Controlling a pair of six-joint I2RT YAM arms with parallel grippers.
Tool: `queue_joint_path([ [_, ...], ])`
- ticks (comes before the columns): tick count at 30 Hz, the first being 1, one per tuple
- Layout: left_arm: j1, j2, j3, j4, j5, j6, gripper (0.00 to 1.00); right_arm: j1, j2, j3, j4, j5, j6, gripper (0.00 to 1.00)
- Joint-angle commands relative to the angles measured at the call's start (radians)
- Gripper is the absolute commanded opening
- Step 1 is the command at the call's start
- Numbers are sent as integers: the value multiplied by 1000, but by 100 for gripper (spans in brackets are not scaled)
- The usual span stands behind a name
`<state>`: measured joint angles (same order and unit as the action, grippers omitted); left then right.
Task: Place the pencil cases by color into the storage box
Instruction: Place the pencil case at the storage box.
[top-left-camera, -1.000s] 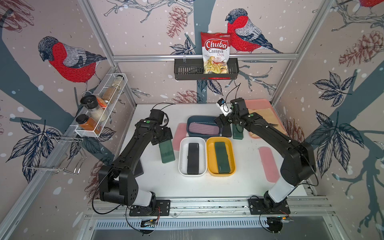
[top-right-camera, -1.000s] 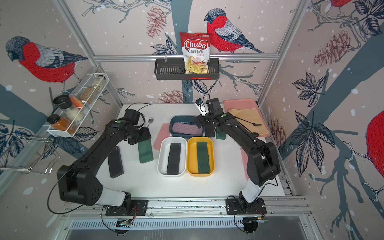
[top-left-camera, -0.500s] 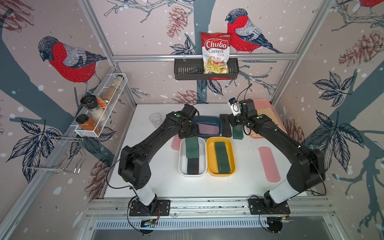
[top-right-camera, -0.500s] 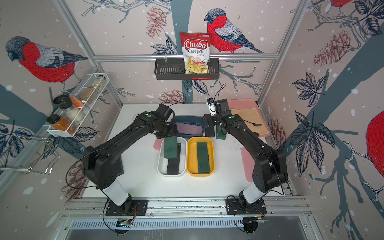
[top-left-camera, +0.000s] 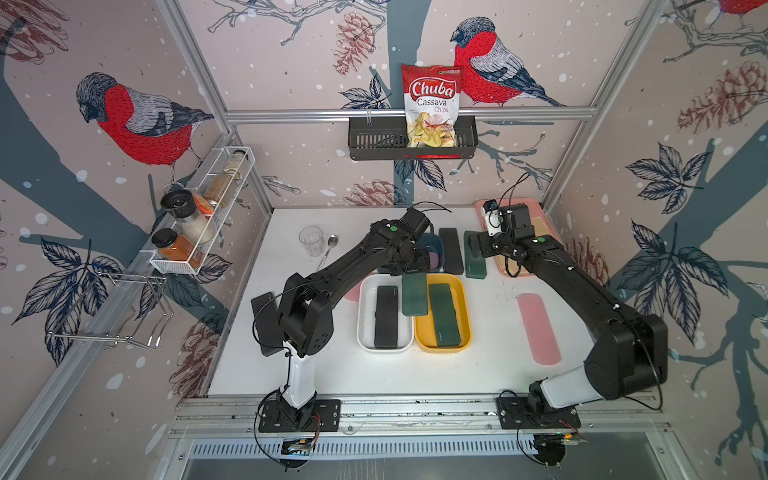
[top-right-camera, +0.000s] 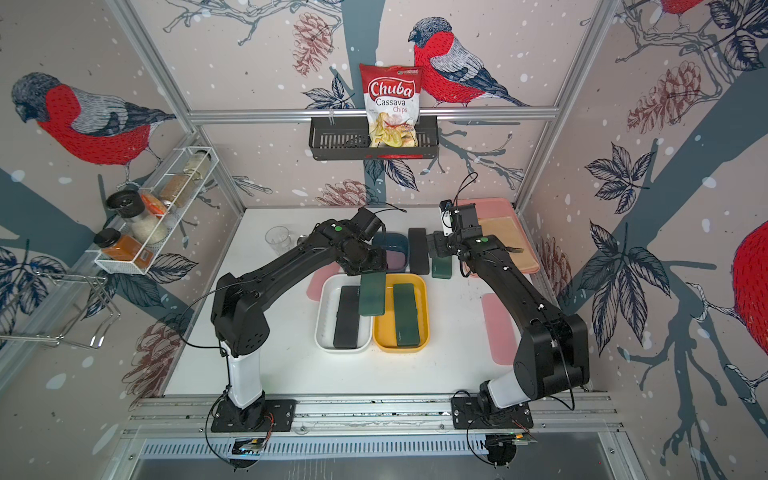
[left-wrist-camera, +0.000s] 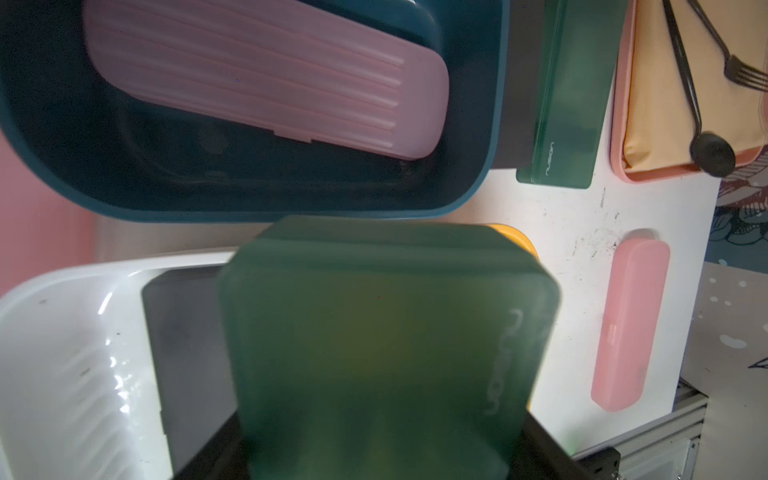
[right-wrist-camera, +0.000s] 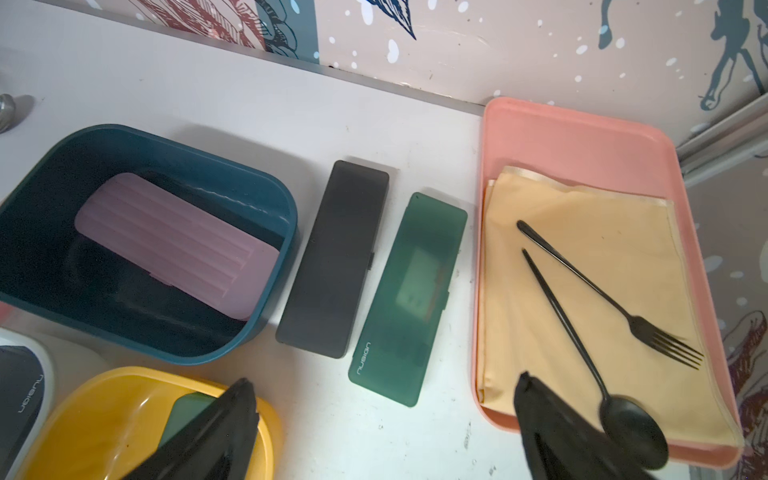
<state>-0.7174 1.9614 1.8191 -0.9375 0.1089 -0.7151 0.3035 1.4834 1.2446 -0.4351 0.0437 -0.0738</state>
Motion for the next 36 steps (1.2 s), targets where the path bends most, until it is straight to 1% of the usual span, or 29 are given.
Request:
queue_joint_path([
  [1, -22, 26, 16, -5, 48, -38, 58, -10, -20, -18, -21, 10, 17, 100],
  [7, -56, 75, 31, 10, 75, -65, 58, -25, -53, -57, -22, -2, 14, 100],
  [18, -92, 124, 40, 19, 81, -122, 58, -61, -90, -106, -11, -54, -3, 100],
  [29, -105, 174, 36, 16, 79, -147, 58, -75, -110, -148, 16, -93, -3, 100],
  [36, -106, 212, 50, 3, 69, -142, 58, -86, -111, -153, 24, -111, -5, 100],
])
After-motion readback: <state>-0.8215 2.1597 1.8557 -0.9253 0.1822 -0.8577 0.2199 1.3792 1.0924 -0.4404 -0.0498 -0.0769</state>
